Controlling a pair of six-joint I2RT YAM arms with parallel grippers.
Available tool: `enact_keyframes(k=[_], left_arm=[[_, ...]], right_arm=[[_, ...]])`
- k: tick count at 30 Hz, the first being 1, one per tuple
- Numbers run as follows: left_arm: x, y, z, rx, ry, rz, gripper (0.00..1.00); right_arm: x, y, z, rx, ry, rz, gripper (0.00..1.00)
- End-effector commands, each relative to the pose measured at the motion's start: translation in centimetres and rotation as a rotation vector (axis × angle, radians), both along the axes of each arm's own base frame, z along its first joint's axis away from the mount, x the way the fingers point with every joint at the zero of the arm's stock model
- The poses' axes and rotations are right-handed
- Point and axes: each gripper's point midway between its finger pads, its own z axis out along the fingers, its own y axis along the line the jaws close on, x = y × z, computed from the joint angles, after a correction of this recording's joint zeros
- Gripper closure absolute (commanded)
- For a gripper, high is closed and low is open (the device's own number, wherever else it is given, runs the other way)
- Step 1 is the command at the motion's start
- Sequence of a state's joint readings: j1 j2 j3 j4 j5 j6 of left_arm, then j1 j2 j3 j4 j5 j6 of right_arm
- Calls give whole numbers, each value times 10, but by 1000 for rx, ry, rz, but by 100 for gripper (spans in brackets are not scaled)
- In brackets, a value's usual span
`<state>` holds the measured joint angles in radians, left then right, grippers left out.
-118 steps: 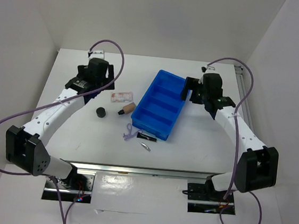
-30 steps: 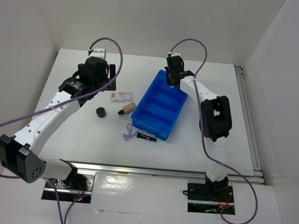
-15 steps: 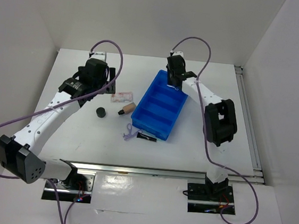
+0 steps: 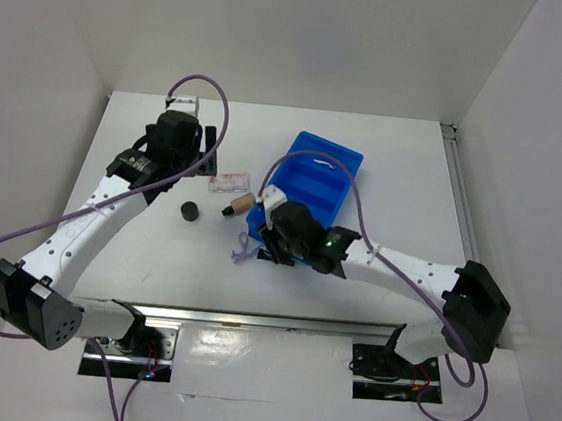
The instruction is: Organize the makeup
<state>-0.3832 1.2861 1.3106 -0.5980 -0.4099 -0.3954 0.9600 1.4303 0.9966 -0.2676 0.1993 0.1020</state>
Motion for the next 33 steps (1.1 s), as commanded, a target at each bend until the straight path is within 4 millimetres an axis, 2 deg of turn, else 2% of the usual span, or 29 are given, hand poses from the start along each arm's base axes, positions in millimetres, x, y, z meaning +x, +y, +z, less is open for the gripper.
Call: enact_keyframes(k=[1, 4, 5, 6, 10, 13, 21, 29, 33], left_arm=[[5, -1, 12, 23, -41, -5, 0], [10, 8, 21, 72, -65, 28, 0], [6, 13, 17, 93, -43, 42, 0], [7, 18, 24, 104, -61, 68, 0], [4, 18, 25, 100, -57, 60, 0], [3, 16, 25, 90, -63, 52, 0], [1, 18, 24, 100, -55, 59, 0], [3, 18, 20, 104, -45, 58, 0], [4, 17, 17, 108, -37, 58, 0]], right_arm=[[-27, -2, -18, -49, 44, 77, 54], [-36, 4, -34, -93, 64, 103, 56], [-34, 5, -37, -99, 60, 97, 56], [-37, 7, -43, -113, 68, 107, 56], [-32, 13, -69, -158, 89, 100, 56], [-27, 17, -78, -169, 88, 93, 56], [-14, 12, -89, -215, 45, 35, 45], [2, 7, -99, -243, 17, -2, 45], [0, 10, -102, -239, 26, 19, 45]])
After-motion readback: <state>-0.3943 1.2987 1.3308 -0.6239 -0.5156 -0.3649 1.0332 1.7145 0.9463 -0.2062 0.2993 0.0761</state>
